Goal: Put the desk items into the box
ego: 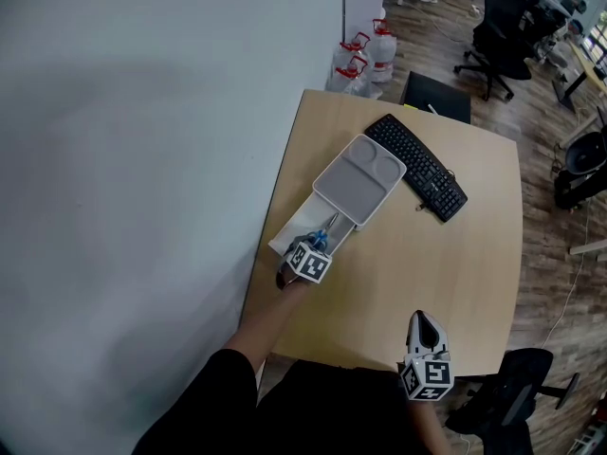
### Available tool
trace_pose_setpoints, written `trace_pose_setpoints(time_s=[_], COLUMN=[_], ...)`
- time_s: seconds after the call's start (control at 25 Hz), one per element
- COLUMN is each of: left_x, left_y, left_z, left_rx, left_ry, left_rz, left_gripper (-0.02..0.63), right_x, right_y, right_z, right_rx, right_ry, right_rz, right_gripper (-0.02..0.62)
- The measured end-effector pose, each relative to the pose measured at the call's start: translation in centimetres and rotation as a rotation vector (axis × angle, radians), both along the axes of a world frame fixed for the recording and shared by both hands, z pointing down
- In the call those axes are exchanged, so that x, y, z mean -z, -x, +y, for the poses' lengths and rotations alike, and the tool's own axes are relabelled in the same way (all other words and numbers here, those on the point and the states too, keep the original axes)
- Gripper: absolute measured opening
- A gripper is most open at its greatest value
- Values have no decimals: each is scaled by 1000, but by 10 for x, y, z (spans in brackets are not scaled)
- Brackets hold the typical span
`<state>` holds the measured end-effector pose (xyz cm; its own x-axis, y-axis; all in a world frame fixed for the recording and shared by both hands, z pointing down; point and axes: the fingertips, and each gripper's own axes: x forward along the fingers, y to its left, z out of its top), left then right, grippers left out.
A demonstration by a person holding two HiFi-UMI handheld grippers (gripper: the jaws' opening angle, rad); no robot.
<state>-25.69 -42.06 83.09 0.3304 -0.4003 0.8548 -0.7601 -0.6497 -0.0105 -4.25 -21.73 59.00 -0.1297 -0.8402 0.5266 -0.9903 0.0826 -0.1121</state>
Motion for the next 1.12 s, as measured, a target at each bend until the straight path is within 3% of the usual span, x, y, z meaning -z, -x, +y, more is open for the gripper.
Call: trace_pose_setpoints(time_s=[0.4,0.68,0.96,1.12], left_x=[14,49,120,170], left_y=[5,2,-7,-17], left_z=[0,8,53,85], left_rx=[33,66,164,211], left_ry=[-31,-89,-188,-327], left_rz=[36,119,268,286], left_gripper=[86,86,86,86], right_x=[3,5,22,30], right_y=[-4,-10,-23,-43], right_z=[8,18,24,32], right_rx=[-10,-13,22,59], right_ry=[-5,-13,-56,-77], right_rz=[-11,-13,-38,-42], right_gripper=[60,60,60,60])
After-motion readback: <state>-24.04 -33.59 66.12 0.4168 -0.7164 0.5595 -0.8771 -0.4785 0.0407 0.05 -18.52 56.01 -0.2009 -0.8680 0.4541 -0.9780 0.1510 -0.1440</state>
